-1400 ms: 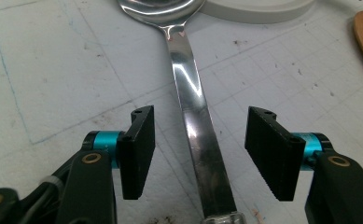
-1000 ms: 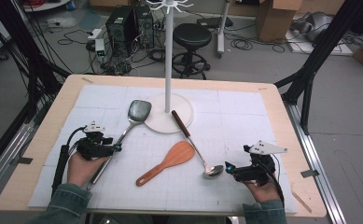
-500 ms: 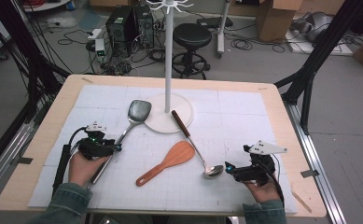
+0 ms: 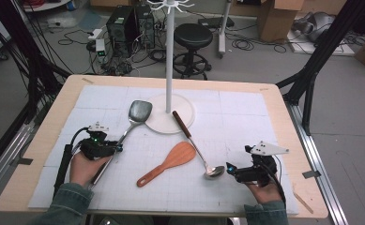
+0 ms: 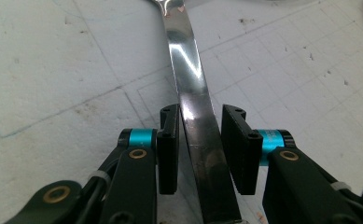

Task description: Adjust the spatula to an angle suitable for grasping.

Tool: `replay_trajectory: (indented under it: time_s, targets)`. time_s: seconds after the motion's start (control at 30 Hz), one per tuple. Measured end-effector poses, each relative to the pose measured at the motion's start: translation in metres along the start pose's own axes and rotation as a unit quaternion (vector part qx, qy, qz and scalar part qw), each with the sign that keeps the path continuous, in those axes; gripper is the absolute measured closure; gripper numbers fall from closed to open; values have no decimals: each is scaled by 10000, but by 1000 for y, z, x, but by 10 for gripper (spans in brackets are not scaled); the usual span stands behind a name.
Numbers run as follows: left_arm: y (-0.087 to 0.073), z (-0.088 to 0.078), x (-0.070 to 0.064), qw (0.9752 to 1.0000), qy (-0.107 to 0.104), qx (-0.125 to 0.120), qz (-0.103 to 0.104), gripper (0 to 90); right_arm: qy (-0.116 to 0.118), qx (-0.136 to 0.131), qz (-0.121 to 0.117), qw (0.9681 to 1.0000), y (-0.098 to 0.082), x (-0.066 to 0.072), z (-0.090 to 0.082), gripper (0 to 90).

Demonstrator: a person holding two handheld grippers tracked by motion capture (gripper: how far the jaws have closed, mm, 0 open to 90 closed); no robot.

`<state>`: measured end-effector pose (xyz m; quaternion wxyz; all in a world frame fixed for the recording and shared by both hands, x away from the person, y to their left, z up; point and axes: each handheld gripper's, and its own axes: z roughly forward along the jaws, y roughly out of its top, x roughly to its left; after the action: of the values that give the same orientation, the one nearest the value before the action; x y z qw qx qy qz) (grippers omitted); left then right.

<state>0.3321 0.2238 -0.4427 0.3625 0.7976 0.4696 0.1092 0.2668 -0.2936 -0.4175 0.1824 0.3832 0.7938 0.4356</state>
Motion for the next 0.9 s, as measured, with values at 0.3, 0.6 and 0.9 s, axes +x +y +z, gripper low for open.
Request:
replay_trajectory:
  time_s: [0.3, 0.6, 0.9]
  targets:
    - [0, -3, 3, 9999, 132, 46, -14, 712, 1, -4, -22, 10000, 0, 0, -1, 5]
    - [-2, -8, 6, 9995, 279, 147, 74, 737, 1, 0, 0, 10000, 0, 1, -1, 5]
    - [-4, -13, 6, 9990, 251, 251, 259, 738, 2, -1, -27, 10000, 0, 0, -1, 5]
